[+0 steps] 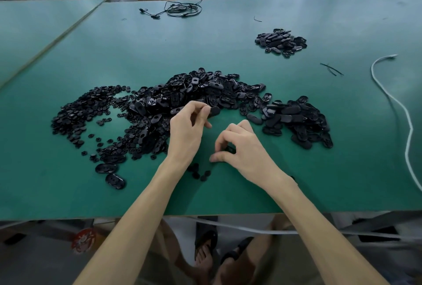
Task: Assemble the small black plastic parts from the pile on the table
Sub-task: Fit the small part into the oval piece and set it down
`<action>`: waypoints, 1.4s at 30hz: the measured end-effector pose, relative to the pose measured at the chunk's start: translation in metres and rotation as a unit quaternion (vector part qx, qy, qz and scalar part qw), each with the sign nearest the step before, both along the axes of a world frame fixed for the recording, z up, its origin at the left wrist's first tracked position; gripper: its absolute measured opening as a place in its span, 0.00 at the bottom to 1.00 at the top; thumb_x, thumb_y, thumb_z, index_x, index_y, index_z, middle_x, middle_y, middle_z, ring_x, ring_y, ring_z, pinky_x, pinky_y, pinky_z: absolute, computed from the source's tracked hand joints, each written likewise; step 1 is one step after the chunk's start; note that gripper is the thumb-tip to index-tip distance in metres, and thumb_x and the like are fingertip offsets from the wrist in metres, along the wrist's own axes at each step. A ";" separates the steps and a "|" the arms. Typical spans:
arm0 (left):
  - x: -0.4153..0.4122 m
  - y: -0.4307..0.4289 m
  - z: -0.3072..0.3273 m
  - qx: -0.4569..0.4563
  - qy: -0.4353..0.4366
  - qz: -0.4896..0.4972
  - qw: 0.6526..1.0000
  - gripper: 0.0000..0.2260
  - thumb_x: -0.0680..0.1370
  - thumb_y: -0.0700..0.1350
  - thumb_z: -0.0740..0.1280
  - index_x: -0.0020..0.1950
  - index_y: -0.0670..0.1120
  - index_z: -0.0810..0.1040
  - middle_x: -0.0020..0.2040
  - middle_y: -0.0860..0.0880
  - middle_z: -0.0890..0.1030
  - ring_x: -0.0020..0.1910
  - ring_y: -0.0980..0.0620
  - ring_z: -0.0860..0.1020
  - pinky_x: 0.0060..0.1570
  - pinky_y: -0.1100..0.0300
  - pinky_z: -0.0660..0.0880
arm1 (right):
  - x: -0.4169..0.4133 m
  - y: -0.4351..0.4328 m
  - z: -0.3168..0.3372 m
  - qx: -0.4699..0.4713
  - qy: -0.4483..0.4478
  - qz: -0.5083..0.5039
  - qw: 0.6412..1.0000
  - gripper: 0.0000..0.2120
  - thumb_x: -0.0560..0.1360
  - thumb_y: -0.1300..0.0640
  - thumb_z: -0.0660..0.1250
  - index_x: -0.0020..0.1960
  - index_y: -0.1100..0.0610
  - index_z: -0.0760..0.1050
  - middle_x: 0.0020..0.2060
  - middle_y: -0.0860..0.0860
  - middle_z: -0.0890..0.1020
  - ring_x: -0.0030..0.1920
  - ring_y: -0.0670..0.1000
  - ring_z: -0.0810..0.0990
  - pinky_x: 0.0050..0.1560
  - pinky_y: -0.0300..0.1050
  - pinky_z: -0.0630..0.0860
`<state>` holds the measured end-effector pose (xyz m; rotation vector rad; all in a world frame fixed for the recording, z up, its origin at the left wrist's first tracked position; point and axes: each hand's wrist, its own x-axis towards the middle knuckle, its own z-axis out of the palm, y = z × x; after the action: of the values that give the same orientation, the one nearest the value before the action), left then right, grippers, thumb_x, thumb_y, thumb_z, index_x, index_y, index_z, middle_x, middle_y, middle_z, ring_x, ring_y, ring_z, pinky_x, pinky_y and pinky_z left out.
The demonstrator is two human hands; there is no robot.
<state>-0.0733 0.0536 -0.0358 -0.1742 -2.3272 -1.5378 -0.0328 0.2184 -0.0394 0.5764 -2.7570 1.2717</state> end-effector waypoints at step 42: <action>0.001 0.003 -0.001 0.018 -0.032 -0.145 0.989 0.13 0.78 0.41 0.76 0.58 0.52 0.78 0.47 0.51 0.86 0.47 0.49 0.86 0.50 0.53 0.80 | -0.004 0.012 0.004 -0.286 -0.015 -0.156 0.945 0.06 0.77 0.61 0.76 0.49 0.52 0.83 0.43 0.45 0.87 0.46 0.46 0.86 0.52 0.40 0.81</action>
<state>-0.0727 0.0564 -0.0373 -0.4794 -2.4054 -1.7395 -0.0373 0.2299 -0.0349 0.0699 -2.1956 1.8696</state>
